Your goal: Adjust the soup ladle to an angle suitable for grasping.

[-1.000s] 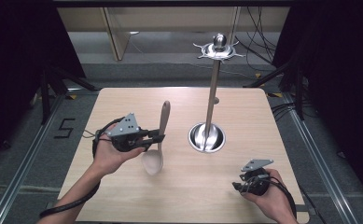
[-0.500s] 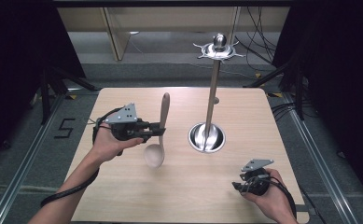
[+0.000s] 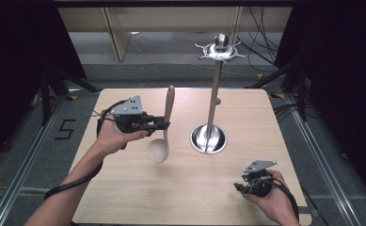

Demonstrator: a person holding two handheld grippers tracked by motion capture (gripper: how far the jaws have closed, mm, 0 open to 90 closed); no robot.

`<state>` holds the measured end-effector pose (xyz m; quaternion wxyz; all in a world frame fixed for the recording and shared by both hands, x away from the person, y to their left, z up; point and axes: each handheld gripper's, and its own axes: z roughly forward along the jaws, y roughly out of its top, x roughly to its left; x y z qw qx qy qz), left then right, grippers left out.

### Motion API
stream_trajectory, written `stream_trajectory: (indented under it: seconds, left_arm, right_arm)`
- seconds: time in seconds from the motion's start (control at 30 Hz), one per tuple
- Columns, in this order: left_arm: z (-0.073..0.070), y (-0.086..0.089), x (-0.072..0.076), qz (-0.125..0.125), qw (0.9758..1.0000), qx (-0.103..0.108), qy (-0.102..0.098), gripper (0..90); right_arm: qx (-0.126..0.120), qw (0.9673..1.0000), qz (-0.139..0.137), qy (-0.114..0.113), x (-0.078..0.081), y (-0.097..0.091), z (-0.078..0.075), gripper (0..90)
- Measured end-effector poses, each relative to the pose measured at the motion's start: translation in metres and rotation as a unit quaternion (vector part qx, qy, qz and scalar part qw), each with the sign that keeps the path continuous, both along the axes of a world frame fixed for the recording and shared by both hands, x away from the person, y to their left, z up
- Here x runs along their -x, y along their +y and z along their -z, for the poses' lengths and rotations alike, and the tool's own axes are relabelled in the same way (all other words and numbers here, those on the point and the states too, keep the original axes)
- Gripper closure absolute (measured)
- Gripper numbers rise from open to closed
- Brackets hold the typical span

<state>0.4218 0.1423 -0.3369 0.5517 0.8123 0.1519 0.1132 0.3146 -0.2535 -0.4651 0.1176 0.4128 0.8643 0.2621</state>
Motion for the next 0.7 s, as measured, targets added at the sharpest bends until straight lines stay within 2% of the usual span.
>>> stream_trajectory:
  seconds: [0.33, 0.53, 0.7]
  left_arm:
    - [-0.009, -0.005, -0.008, 0.007, 1.0000, -0.002, -0.002, 76.5]
    - [-0.016, -0.007, -0.013, 0.009, 0.9999, -0.005, -0.003, 76.5]
    - [-0.020, -0.009, -0.017, 0.010, 0.9999, -0.011, -0.004, 76.5]
  right_arm:
    - [0.002, 1.0000, -0.002, -0.007, -0.001, -0.001, 0.000, 54.0]
    - [0.000, 1.0000, 0.003, 0.003, 0.000, 0.000, 0.000, 53.9]
    - [-0.001, 1.0000, 0.006, 0.003, 0.001, 0.000, 0.000, 53.7]
